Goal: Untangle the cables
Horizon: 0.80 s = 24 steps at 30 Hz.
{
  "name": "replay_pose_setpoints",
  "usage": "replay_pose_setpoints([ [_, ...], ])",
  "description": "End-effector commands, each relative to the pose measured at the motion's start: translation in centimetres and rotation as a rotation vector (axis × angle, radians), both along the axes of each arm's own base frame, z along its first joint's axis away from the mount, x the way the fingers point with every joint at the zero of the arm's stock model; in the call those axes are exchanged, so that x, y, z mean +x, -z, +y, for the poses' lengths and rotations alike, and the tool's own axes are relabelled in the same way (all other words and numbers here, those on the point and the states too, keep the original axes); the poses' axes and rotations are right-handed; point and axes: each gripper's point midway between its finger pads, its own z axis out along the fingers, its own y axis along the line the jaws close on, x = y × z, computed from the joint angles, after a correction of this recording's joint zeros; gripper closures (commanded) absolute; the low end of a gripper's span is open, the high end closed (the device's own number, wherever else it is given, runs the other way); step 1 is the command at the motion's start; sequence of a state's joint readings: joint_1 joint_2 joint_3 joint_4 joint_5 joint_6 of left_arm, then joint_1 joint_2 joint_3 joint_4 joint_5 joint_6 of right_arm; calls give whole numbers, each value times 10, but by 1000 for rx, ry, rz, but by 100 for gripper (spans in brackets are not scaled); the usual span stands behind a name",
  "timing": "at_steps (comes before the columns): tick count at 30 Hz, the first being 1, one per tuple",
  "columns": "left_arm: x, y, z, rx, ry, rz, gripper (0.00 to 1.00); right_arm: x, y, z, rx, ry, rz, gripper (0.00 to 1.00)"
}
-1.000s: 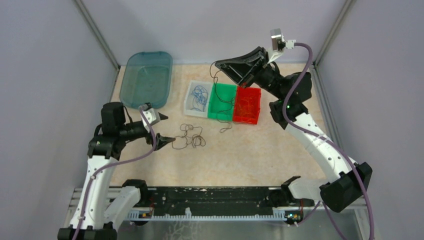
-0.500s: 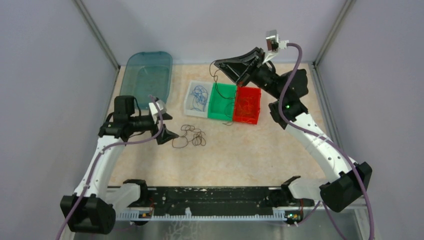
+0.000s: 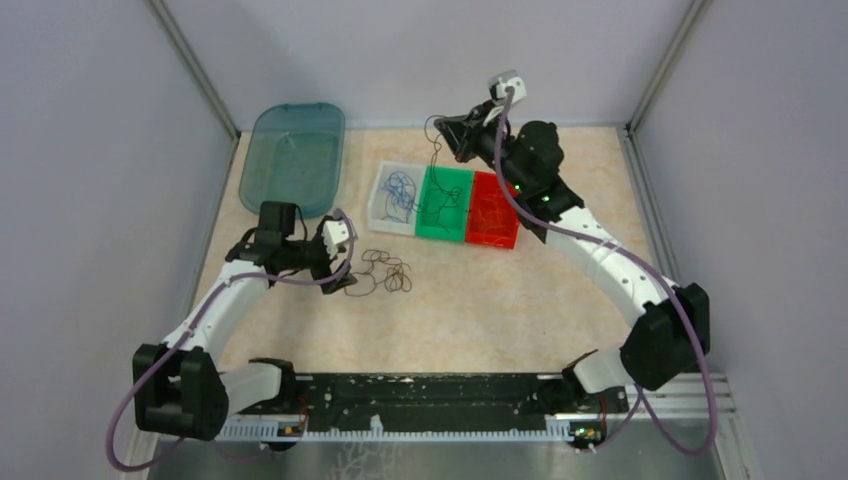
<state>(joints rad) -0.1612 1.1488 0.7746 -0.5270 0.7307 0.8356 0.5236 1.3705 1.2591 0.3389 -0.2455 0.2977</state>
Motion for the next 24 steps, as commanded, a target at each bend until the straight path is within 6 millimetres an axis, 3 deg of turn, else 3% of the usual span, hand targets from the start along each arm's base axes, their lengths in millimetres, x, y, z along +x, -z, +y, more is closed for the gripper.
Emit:
replay_pose_setpoints([
  [1, 12, 3, 2, 40, 20, -71, 15, 37, 20, -6, -71, 138, -14, 100],
  [5, 16, 0, 2, 45, 21, -99, 15, 61, 53, 0, -103, 162, 42, 100],
  [10, 15, 2, 3, 52, 29, -130, 14, 77, 72, 2, -129, 194, 59, 100],
  [13, 10, 5, 1, 42, 35, -114, 14, 81, 78, 2, -132, 199, 68, 100],
  [16, 9, -6, -2, 13, 23, -93, 8, 72, 66, 6, -86, 153, 65, 100],
  [19, 13, -45, -12, -79, -10, -73, 1, 50, 30, 14, -2, 51, 18, 100],
  [24, 14, -163, -39, -304, 18, -108, 1, 4, -32, 19, 70, -104, -68, 100],
])
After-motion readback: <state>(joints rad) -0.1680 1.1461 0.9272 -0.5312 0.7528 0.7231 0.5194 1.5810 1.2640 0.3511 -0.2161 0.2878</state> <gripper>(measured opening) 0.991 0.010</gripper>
